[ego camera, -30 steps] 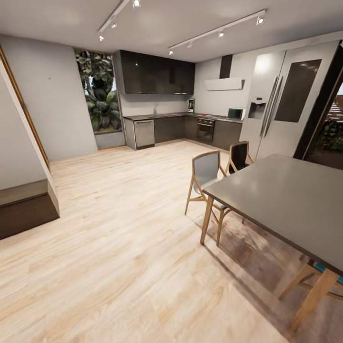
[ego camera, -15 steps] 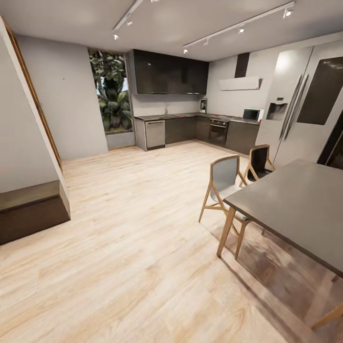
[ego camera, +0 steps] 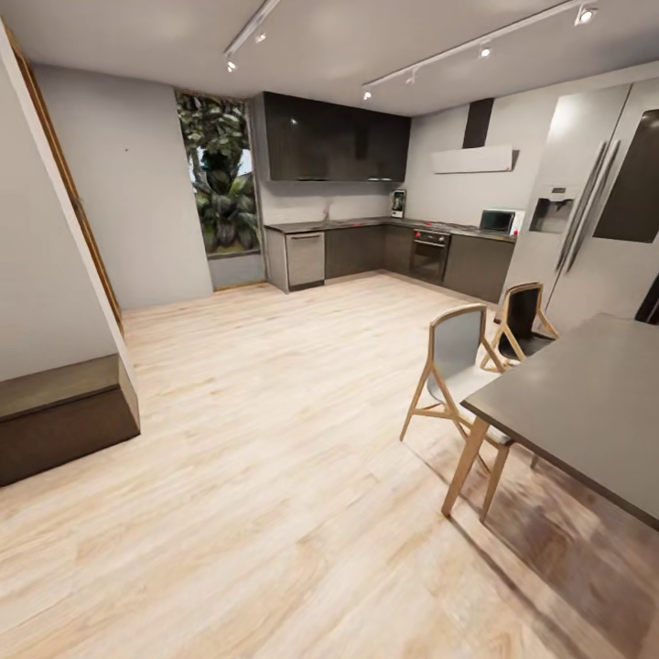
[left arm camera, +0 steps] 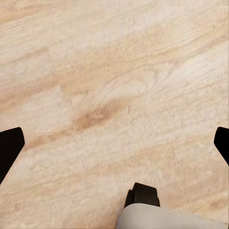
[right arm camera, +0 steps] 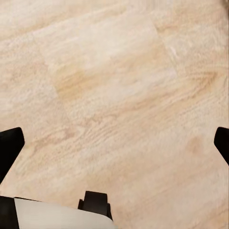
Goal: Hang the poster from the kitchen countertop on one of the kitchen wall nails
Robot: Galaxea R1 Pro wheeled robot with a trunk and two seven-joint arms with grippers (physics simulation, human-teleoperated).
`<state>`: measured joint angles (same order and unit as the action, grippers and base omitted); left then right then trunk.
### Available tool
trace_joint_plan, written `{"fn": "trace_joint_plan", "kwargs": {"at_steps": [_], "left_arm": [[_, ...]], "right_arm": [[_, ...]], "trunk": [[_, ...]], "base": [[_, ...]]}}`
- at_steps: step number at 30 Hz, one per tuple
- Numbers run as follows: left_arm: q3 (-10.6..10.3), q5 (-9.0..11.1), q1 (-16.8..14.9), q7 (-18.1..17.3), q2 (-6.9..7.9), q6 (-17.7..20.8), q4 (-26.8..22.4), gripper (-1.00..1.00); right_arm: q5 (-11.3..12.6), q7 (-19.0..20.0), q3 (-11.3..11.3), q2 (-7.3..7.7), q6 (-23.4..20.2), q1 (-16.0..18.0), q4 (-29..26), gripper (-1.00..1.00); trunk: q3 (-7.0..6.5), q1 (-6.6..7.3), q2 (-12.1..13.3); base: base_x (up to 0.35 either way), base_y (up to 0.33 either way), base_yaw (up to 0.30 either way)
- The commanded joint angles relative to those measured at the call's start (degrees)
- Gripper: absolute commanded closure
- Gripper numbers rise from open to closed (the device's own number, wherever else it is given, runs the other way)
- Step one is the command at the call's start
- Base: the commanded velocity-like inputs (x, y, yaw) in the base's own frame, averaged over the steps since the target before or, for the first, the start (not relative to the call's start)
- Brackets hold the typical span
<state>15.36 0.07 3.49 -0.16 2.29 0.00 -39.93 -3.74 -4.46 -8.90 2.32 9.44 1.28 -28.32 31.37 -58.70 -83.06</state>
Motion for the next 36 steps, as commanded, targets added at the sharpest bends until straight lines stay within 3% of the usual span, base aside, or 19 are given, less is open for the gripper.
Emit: {"fn": "trace_joint_plan", "kwargs": {"at_steps": [1,26,36], "left_arm": [[0.0,0.0,0.0,0.0,-0.01,0.0,-0.1,-1.00],[0.0,0.0,0.0,0.0,-0.01,0.0,-0.1,-1.00],[0.0,0.0,0.0,0.0,-0.01,0.0,-0.1,-1.00]], "right_arm": [[-0.4,-0.5,-0.3,0.05,0.0,0.0,0.0,-1.00],[-0.4,-0.5,-0.2,0.05,0.0,0.0,0.0,-1.00],[-0.4,-0.5,-0.2,0.05,0.0,0.0,0.0,-1.00]], "trunk": [[0.04,-0.03,0.0],[0.04,-0.03,0.0],[0.04,-0.03,0.0]], "base": [[0.290,0.217,0.000],[0.307,0.177,-0.002],[0.320,0.140,-0.182]]}}
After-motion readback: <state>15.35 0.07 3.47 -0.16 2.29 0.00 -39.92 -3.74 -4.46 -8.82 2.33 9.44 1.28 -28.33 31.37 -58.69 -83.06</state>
